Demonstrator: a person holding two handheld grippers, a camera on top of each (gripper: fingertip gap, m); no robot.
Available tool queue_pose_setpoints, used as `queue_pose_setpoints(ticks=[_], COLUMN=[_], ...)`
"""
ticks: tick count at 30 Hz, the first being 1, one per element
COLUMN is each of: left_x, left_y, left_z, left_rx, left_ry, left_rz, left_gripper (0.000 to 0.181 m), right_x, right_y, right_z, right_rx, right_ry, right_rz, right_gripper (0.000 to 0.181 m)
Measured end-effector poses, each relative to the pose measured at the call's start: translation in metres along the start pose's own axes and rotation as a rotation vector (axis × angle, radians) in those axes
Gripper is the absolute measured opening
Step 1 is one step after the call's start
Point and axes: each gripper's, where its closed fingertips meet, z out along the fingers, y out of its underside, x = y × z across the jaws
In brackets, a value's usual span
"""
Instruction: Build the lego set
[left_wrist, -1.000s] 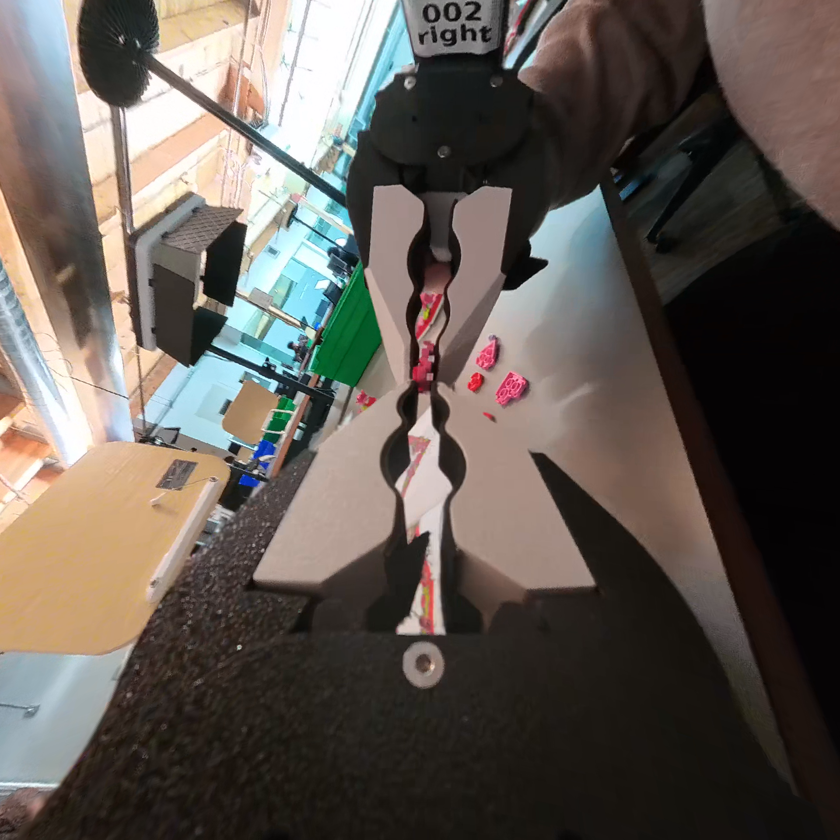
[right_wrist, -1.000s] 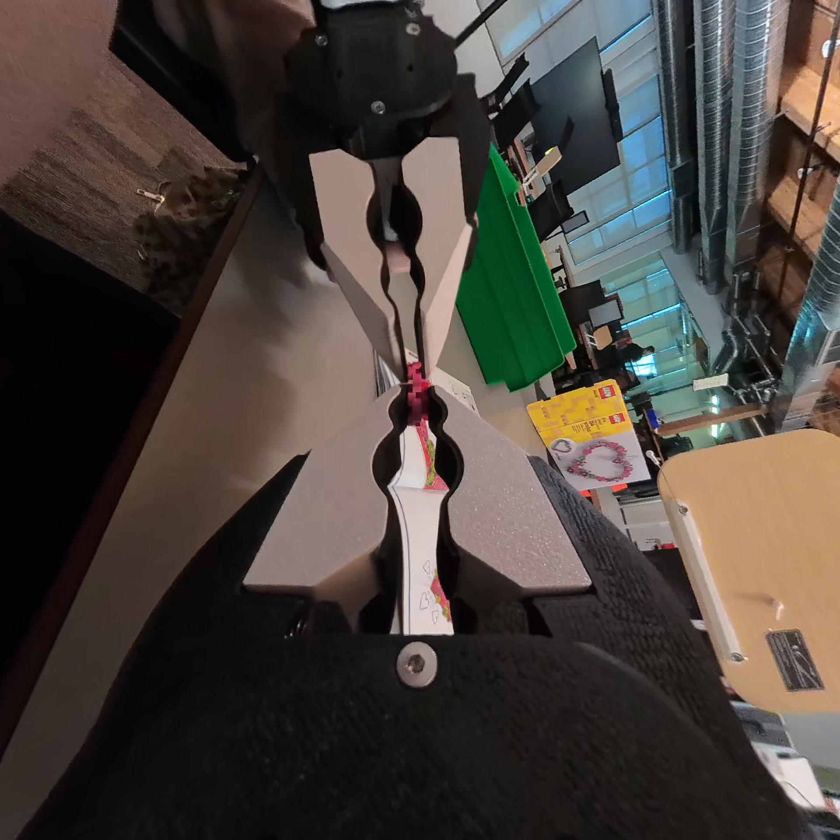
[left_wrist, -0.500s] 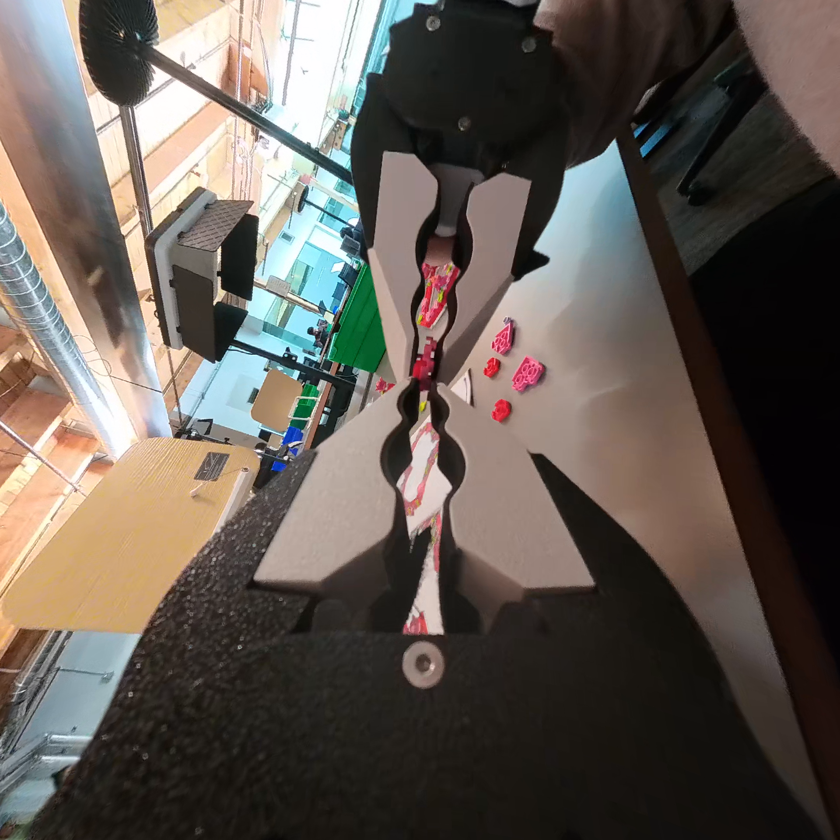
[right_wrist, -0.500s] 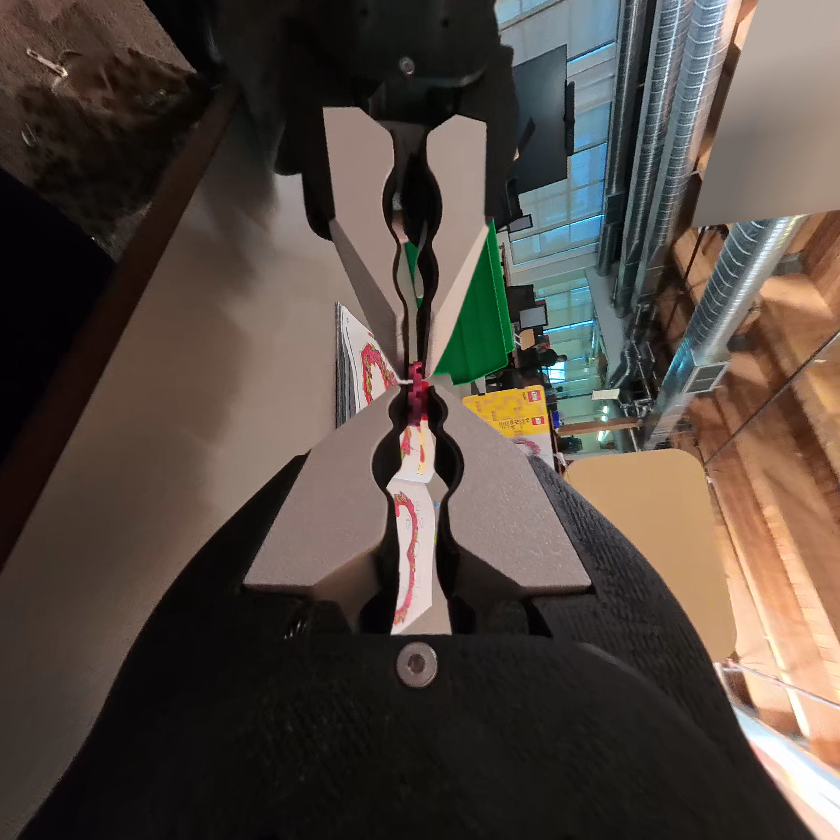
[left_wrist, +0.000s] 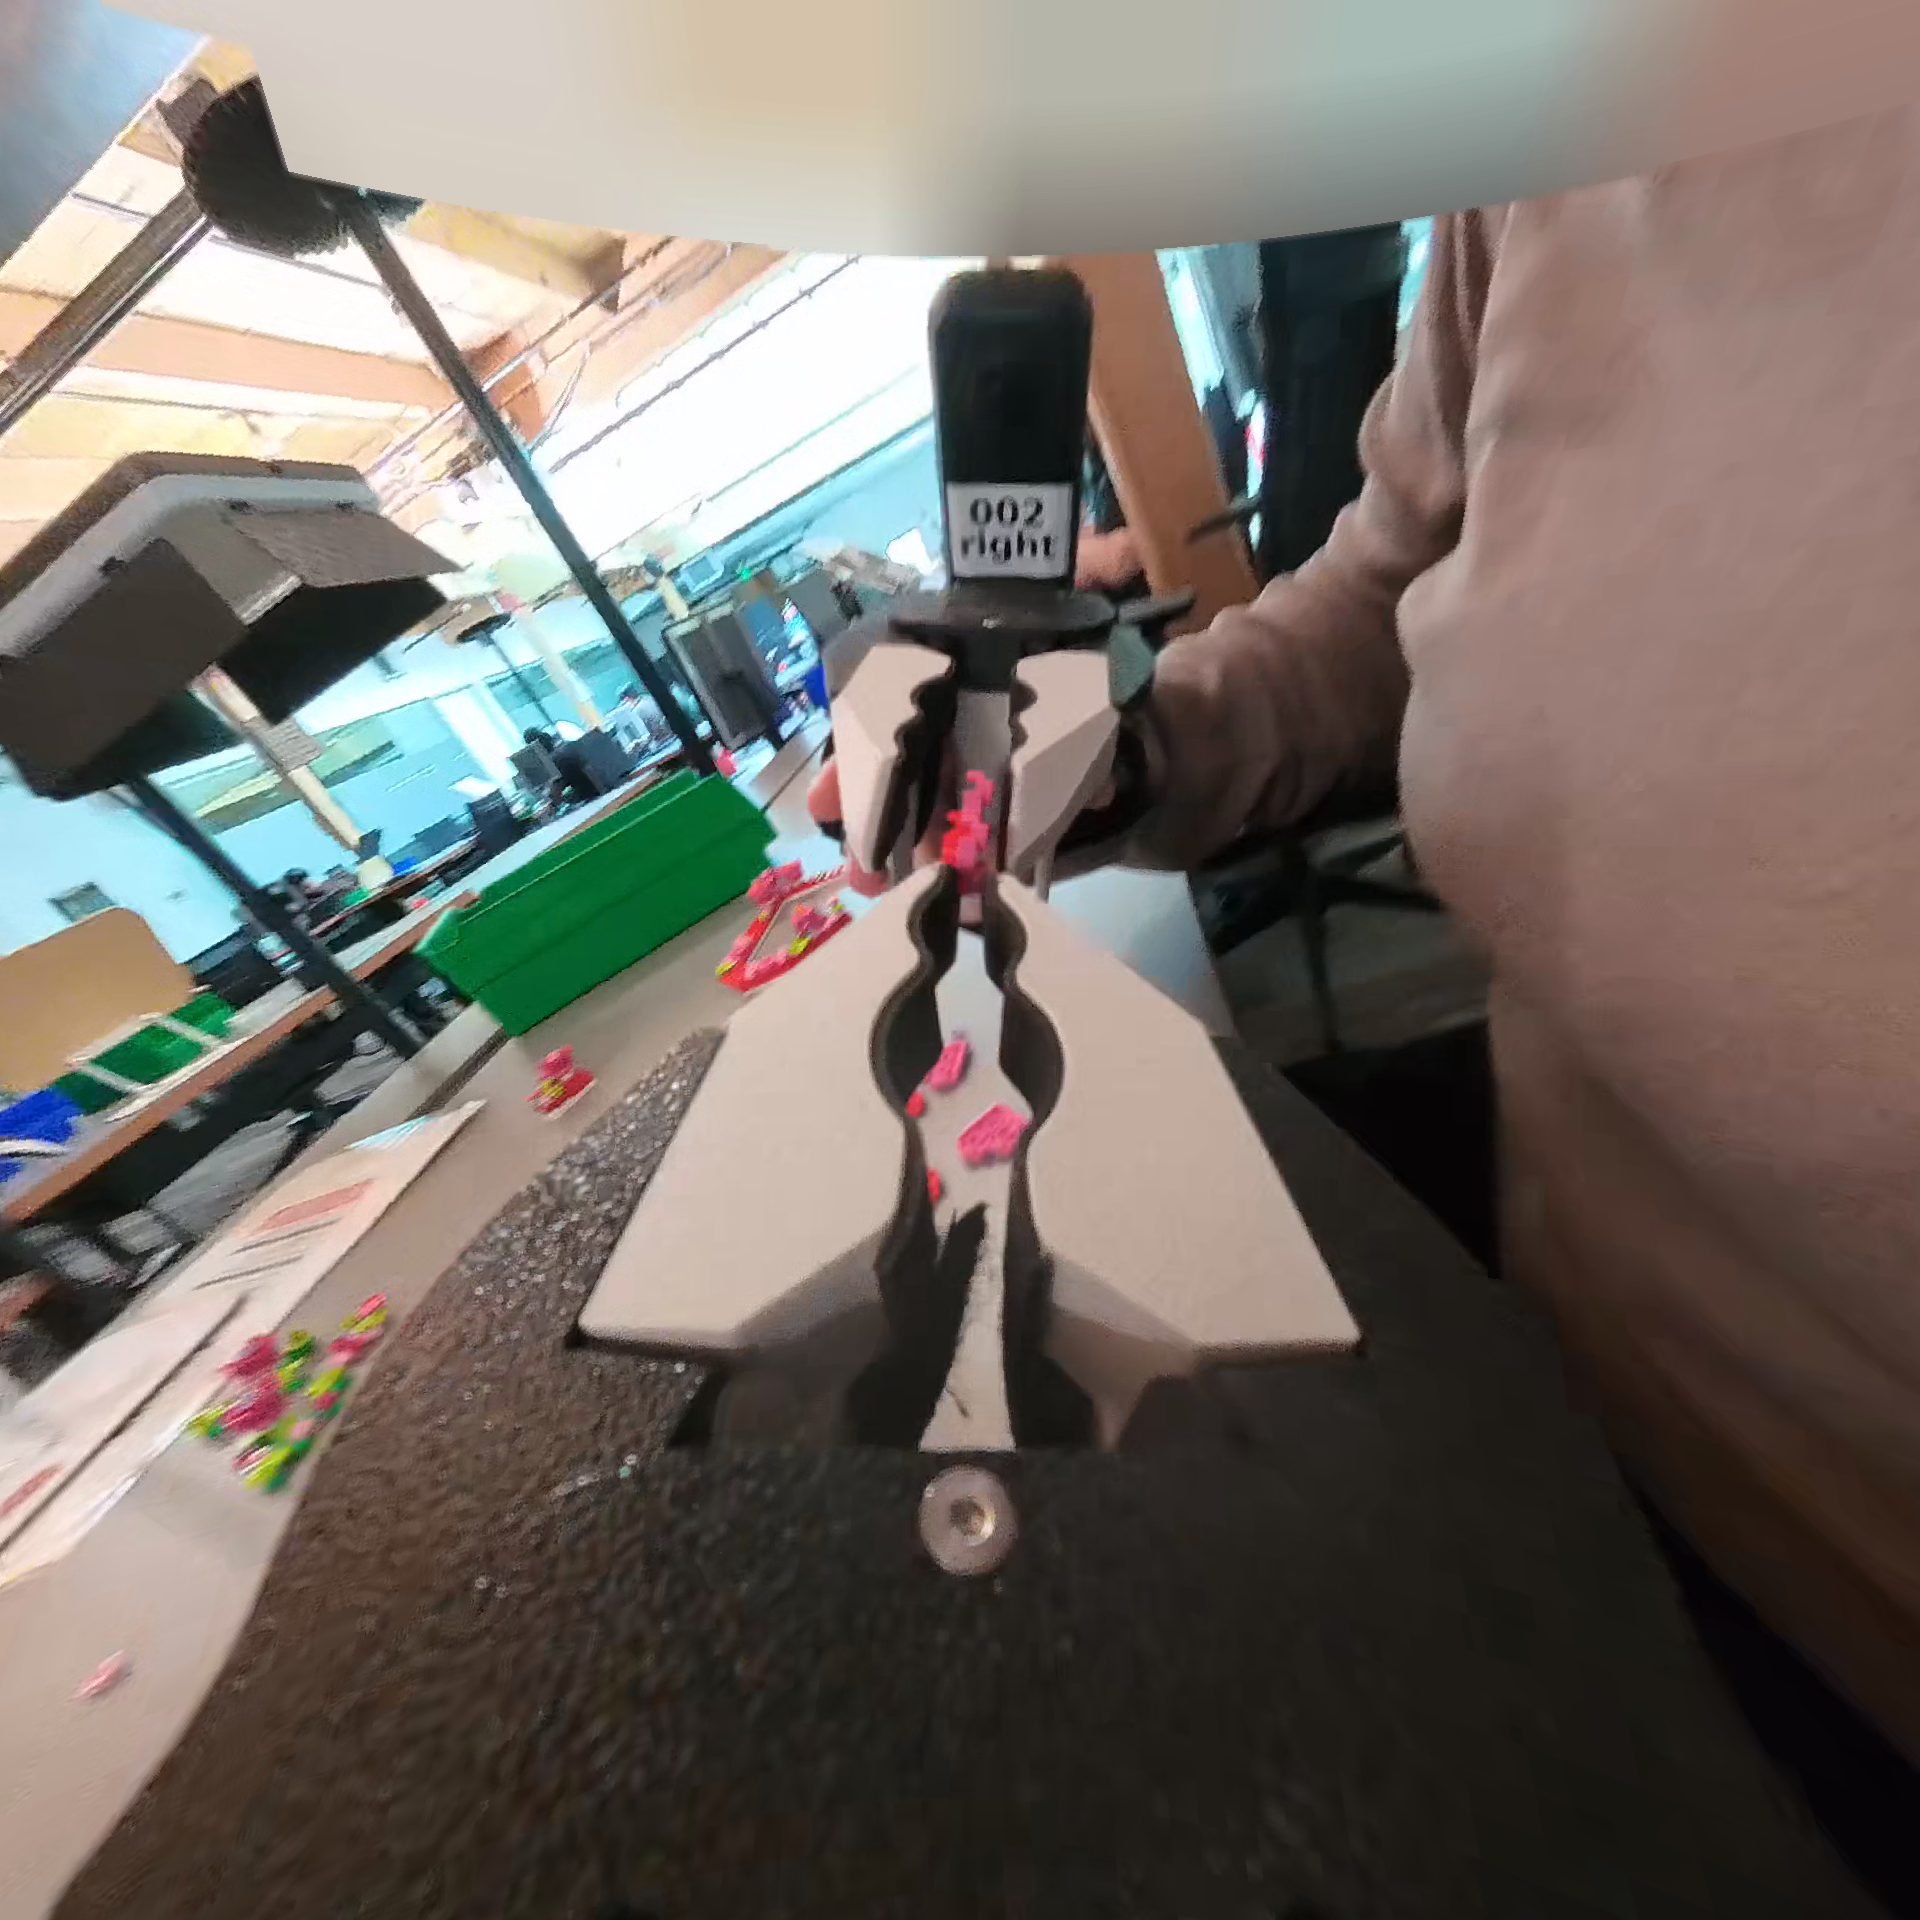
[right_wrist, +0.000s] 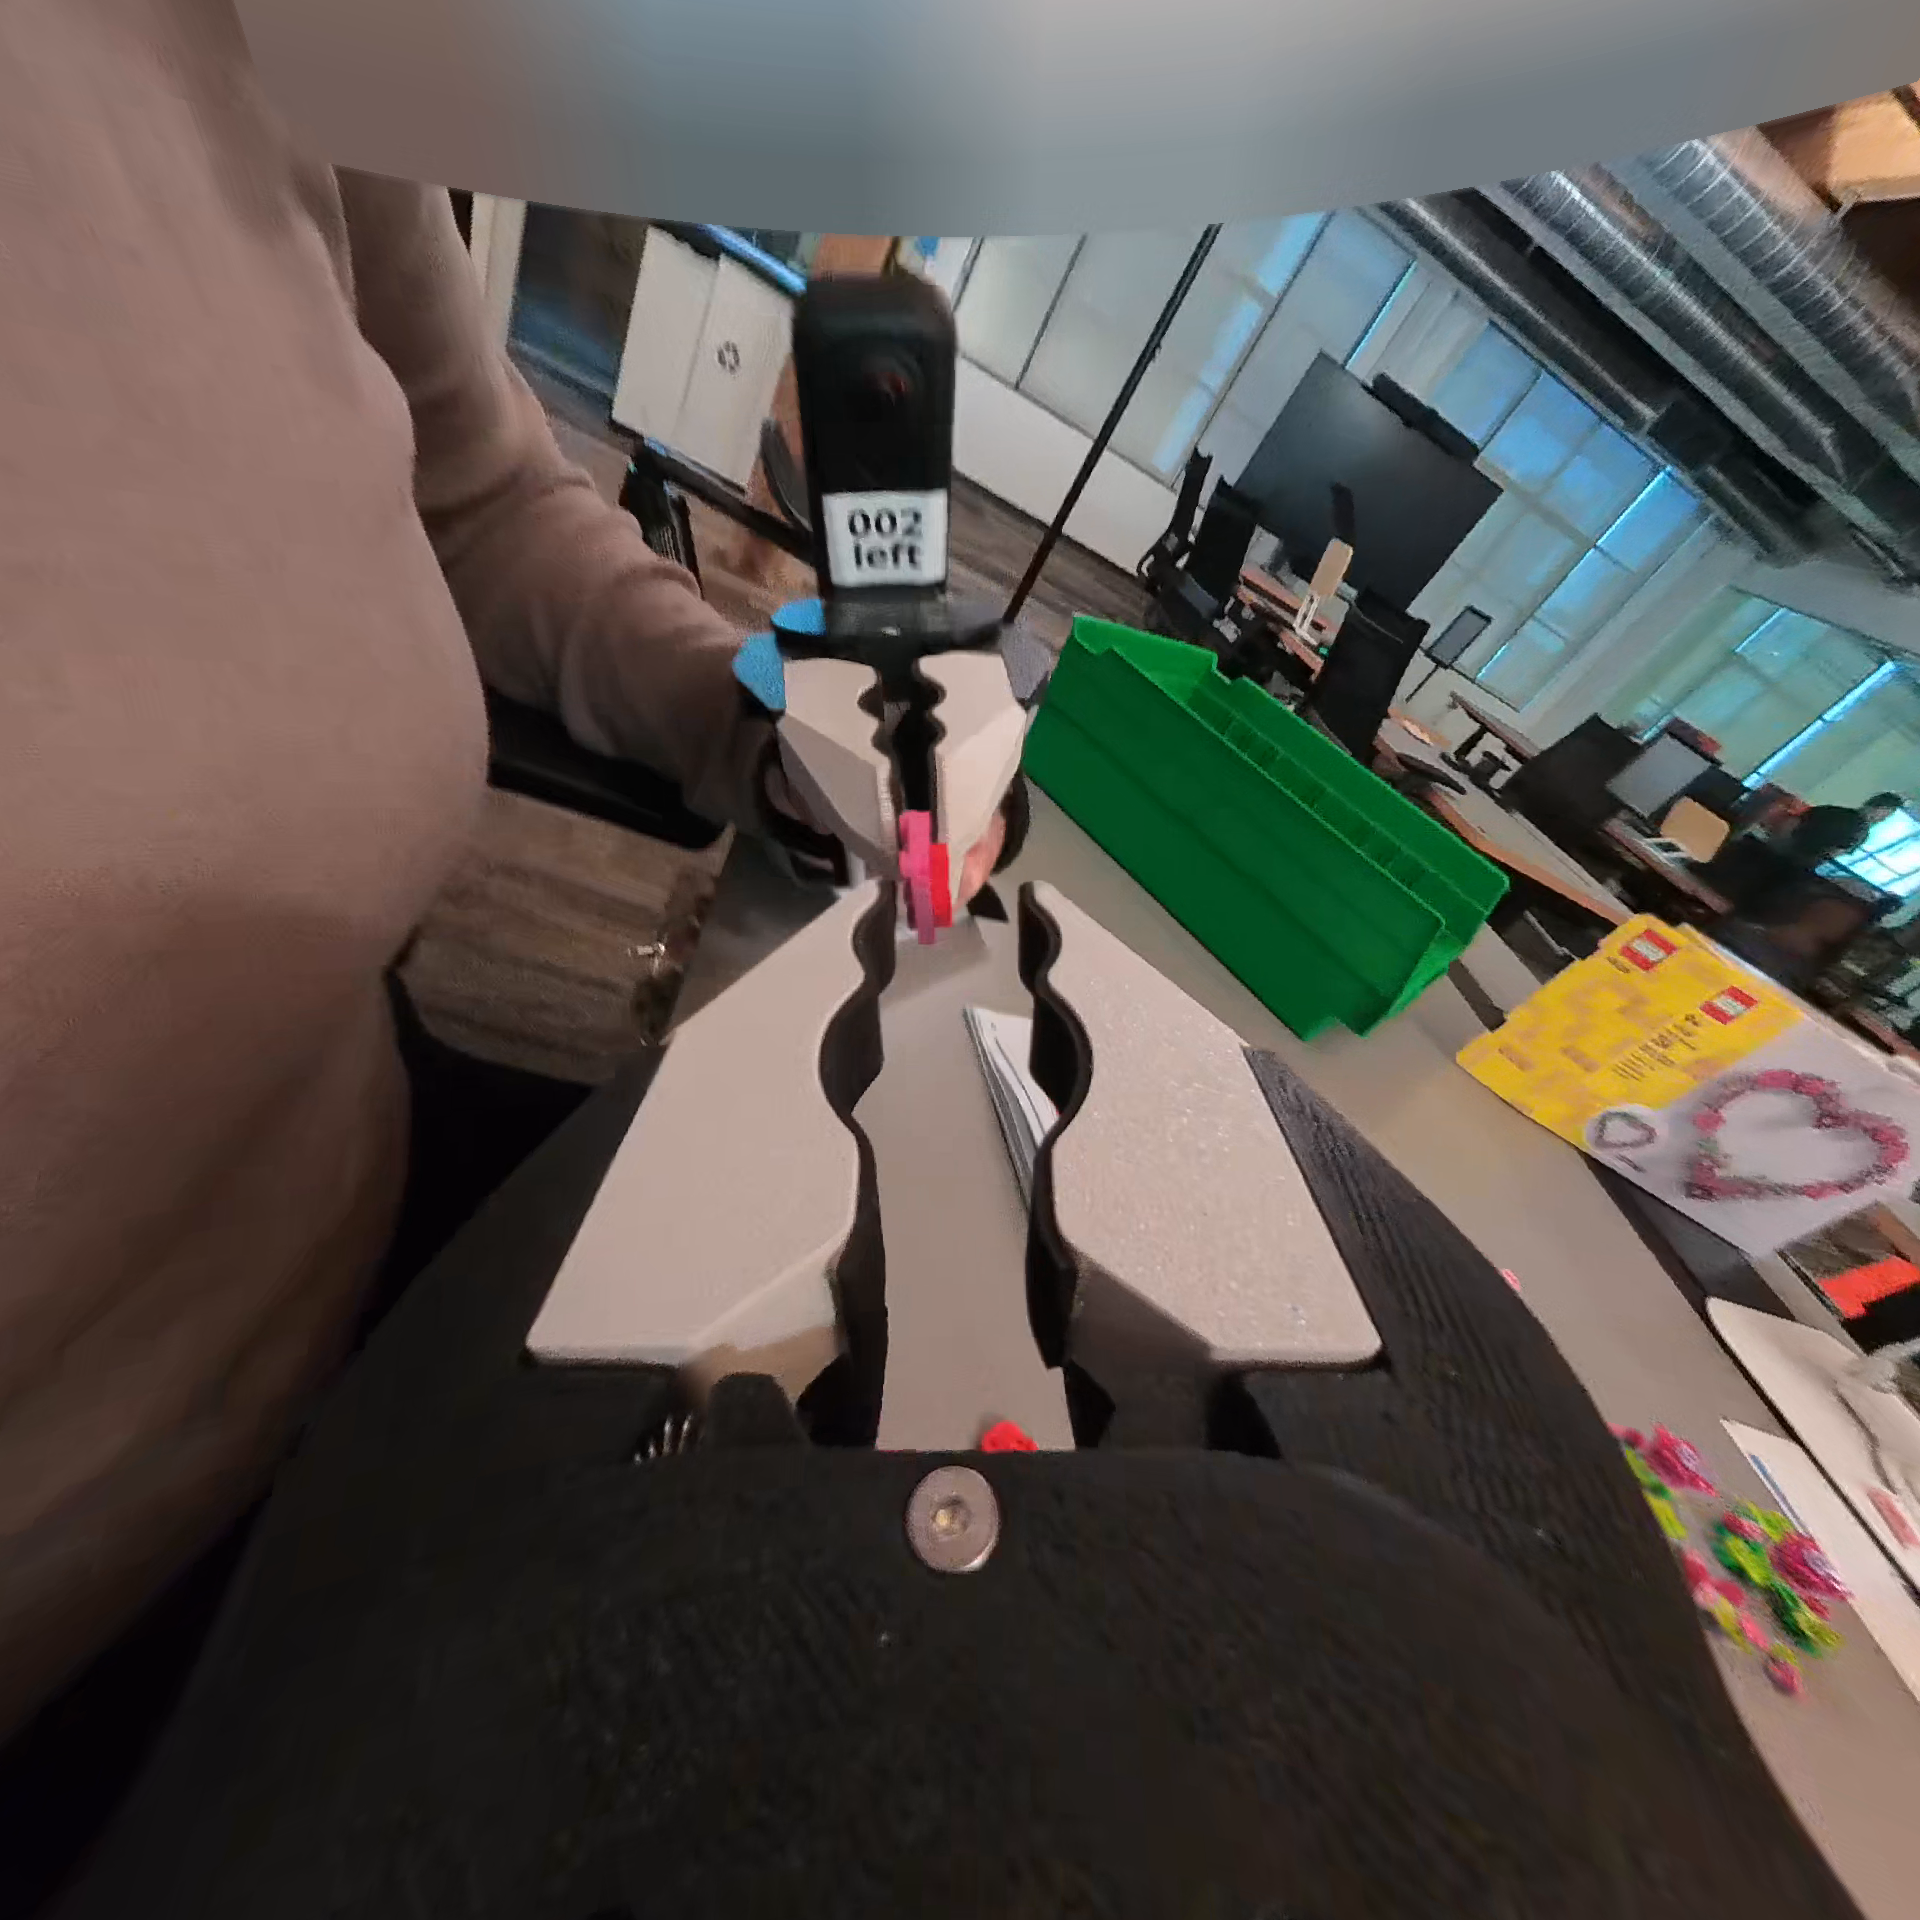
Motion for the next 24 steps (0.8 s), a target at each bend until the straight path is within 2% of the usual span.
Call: queue_pose_setpoints(ticks=[5,7,14,17,18,19,20,24], left_x=[0.001,0.002,0.006,0.004,0.003,-0.001,-0.006,-0.018], left_y=[-0.016,-0.019,-0.018,-0.014,-0.011,-0.007,0.002,0.061], left_z=[-0.003,-0.004,-0.004,-0.003,-0.002,-0.002,-0.001,-0.004], left_rx=[0.121,0.141,0.137,0.117,0.096,0.070,0.013,-0.405], left_ry=[0.032,0.044,0.058,0.049,0.041,0.016,-0.023,-0.098], left_rz=[-0.091,-0.089,-0.072,-0.065,-0.057,-0.041,-0.010,0.295], left_gripper=[0.002,0.002,0.002,0.002,0.002,0.002,0.001,0.002], right_x=[-0.006,-0.008,-0.012,-0.011,-0.010,-0.007,-0.004,0.016], right_y=[-0.017,-0.021,-0.021,-0.018,-0.012,-0.004,0.005,0.050], right_z=[0.003,0.003,0.004,0.004,0.003,0.000,-0.005,-0.036], right_rx=[0.063,0.067,-0.062,-0.080,-0.108,-0.152,-0.192,-0.378], right_ry=[-0.005,-0.003,0.001,0.007,0.002,-0.007,-0.021,-0.057], right_rz=[0.012,-0.011,-0.156,-0.156,-0.163,-0.174,-0.175,-0.013], right_gripper=[0.006,0.006,0.006,0.007,0.013,0.030,0.036,0.038])
